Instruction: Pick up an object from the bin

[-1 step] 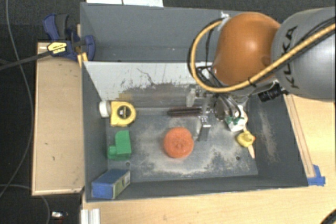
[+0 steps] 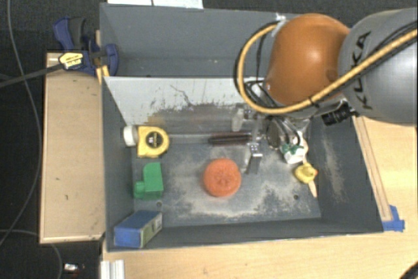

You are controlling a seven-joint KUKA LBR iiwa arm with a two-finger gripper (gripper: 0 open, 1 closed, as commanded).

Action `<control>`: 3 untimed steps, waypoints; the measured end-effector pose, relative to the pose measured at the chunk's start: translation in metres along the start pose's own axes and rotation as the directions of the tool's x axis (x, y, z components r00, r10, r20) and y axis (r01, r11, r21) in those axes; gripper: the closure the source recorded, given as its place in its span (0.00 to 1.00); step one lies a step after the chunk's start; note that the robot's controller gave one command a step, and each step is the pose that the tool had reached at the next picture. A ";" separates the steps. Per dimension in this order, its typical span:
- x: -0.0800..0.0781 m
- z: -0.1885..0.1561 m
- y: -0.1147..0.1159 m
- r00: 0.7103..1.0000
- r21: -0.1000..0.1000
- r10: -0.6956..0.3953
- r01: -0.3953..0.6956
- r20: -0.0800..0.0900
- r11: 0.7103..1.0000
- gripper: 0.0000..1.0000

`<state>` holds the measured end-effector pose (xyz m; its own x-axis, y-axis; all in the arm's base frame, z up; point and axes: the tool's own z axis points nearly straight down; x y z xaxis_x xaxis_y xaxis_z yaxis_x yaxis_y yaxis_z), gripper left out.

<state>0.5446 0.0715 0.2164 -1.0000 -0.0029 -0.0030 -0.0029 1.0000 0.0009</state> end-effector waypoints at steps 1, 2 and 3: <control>0.024 0.065 0.022 0.999 -0.001 -0.033 0.033 0.006 0.999 0.00; 0.030 0.128 0.032 0.998 0.000 -0.063 0.063 0.011 0.998 0.00; 0.012 0.139 0.011 0.965 0.001 -0.263 0.263 0.015 0.965 0.00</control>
Offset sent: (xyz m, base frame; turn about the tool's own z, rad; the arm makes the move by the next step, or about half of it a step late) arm -0.0292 0.0317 -0.1252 -0.0636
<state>0.5326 0.0830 0.0774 -0.9638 -0.2661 -0.0177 -0.2661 0.9639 -0.0005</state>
